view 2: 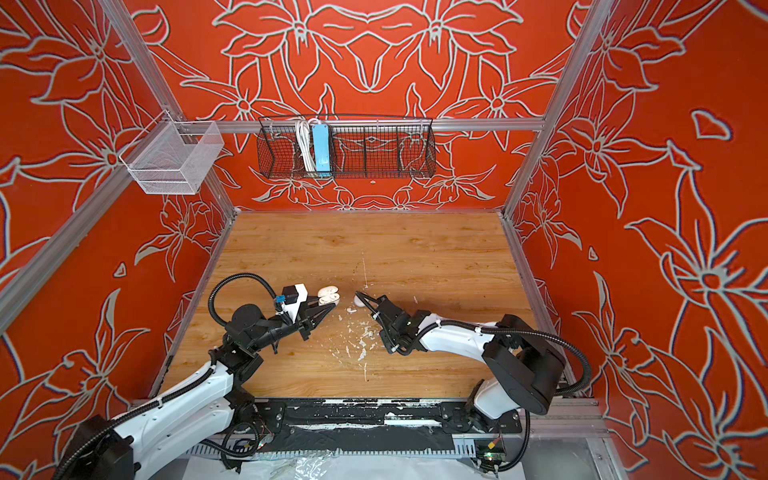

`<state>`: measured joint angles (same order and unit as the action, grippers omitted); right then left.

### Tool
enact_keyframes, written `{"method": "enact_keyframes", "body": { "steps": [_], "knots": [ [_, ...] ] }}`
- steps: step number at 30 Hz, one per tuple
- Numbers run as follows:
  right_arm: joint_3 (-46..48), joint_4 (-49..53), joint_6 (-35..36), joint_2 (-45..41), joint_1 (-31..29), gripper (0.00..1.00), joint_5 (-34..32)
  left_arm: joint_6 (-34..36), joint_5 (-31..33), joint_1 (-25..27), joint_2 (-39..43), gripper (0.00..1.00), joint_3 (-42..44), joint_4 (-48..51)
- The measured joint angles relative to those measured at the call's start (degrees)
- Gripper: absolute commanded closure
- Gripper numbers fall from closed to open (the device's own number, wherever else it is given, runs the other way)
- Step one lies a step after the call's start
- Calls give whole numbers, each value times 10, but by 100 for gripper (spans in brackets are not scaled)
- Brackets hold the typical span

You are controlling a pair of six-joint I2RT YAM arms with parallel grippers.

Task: Insert the wireless bluetooth earbuds into the charging case
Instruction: 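Lower the open right gripper over the white earbuds near the disc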

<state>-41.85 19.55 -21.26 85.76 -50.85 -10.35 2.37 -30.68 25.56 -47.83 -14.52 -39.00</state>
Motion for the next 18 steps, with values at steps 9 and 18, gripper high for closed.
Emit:
{"method": "enact_keyframes", "body": {
  "steps": [9, 18],
  "knots": [
    [-12, 4, -4, 13, 0, 49, -18, 0, 6, 0, 6, 100, 0, 2],
    [-84, 0, -4, 85, 0, 49, -16, 3, 14, 0, 26, 100, 3, 9]
  ]
}}
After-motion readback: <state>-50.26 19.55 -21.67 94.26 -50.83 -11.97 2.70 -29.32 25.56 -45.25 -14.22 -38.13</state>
